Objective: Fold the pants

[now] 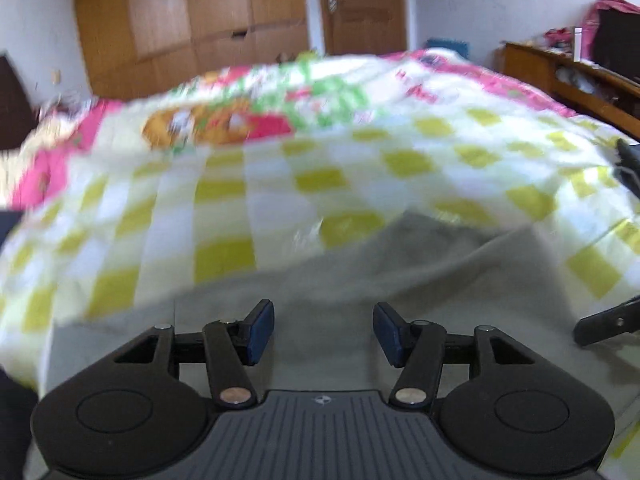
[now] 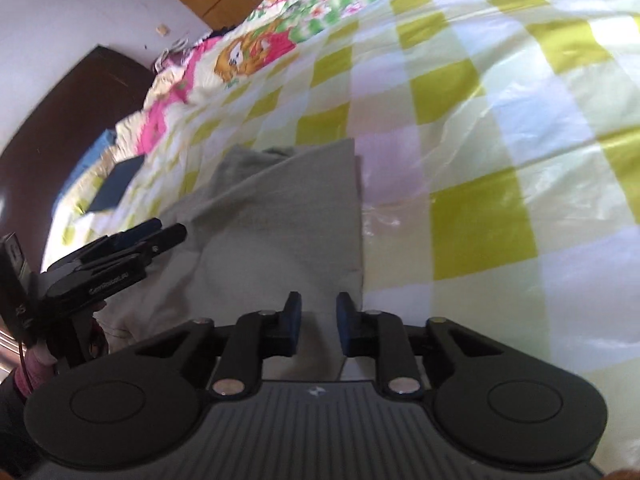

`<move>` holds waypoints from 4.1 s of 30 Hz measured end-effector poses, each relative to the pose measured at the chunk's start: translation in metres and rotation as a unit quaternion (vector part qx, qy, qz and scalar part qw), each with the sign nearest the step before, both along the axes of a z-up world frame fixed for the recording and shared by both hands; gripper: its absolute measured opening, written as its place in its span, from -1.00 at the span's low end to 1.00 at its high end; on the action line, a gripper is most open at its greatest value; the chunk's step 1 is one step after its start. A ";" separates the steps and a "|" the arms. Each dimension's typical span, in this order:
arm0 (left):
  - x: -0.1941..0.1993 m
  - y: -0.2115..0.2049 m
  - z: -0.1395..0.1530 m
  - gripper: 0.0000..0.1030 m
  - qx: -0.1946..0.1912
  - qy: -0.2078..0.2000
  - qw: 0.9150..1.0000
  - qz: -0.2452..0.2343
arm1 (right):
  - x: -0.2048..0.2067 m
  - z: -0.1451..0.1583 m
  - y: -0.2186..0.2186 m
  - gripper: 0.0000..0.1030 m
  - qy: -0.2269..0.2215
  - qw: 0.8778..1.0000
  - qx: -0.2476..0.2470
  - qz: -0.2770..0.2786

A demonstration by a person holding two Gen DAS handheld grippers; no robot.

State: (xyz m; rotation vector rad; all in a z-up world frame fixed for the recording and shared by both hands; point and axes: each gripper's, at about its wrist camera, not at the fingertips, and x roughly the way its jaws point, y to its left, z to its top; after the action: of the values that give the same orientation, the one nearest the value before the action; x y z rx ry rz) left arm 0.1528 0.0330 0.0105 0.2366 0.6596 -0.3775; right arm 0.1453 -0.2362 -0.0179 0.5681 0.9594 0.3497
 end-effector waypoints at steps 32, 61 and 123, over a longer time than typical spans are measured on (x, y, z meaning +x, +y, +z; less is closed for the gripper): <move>0.045 -0.125 0.013 0.46 0.067 0.034 0.969 -0.236 | 0.003 -0.019 -0.010 -0.89 0.071 0.988 0.116 0.072; 0.058 -0.255 -0.018 0.11 0.216 0.156 0.883 -0.387 | 0.000 -0.016 -0.034 -0.83 0.051 0.993 0.087 0.061; -0.044 0.002 -0.014 0.39 0.010 -0.063 0.998 0.025 | 0.067 -0.024 -0.043 -0.89 0.065 0.975 0.203 0.067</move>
State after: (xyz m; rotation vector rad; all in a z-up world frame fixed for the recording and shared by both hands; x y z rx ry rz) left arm 0.1092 0.0350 -0.0031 0.2605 0.5456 -0.3049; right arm 0.2125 -0.2795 -0.0421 0.9085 1.0627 0.6443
